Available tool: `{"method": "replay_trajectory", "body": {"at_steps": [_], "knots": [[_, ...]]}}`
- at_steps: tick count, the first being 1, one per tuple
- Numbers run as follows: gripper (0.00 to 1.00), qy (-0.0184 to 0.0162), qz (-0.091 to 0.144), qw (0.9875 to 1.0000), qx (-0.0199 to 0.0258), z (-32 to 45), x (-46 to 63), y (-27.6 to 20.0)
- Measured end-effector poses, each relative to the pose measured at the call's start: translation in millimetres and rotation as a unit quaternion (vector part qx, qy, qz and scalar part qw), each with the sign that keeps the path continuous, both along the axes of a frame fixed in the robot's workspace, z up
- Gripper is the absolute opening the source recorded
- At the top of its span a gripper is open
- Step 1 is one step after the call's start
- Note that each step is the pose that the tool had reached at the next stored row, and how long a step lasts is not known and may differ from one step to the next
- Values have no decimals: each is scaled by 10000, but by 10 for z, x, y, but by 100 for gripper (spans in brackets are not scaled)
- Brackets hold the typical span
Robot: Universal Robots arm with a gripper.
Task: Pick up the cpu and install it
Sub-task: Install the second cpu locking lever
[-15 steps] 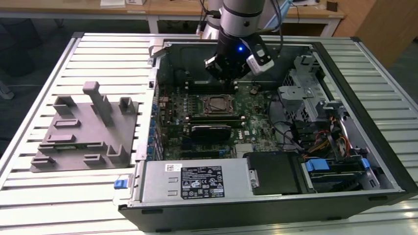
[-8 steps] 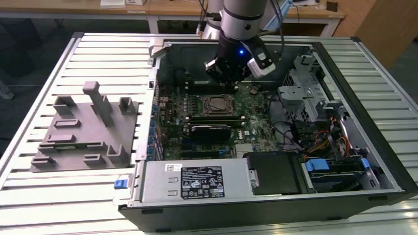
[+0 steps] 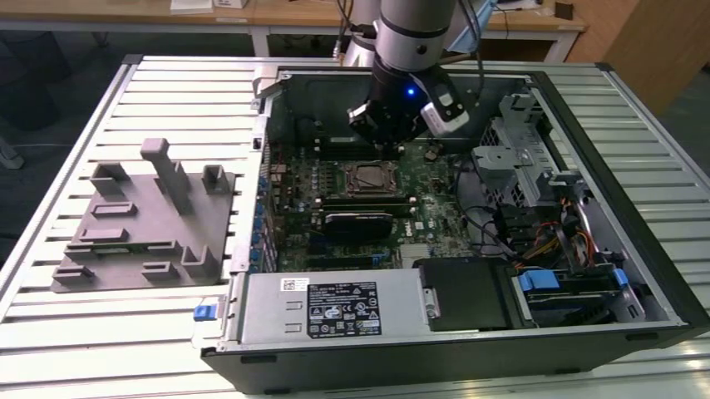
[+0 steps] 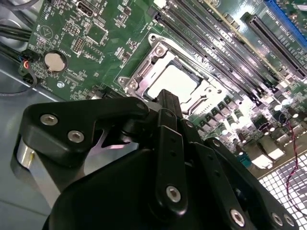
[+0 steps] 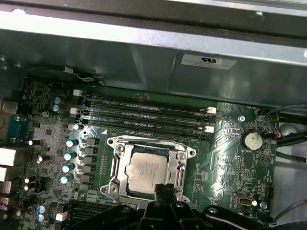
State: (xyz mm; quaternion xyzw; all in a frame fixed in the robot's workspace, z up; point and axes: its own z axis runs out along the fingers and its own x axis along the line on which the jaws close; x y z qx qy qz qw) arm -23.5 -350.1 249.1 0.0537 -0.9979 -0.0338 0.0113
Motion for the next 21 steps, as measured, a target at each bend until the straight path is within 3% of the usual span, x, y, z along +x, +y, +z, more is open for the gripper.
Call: {"method": "replay_trajectory", "body": {"at_steps": [8, 16, 19, 20, 21], "knots": [[11, 0, 1, 10000, -1, 0, -12, -14], [11, 0, 0, 10000, 0, 0, -13, -141], [11, -1, 0, 10000, 4, -2, -14, -157], [11, 0, 1, 10000, 46, -2, -13, -160], [11, 0, 0, 9999, 134, -4, -14, -163]]}}
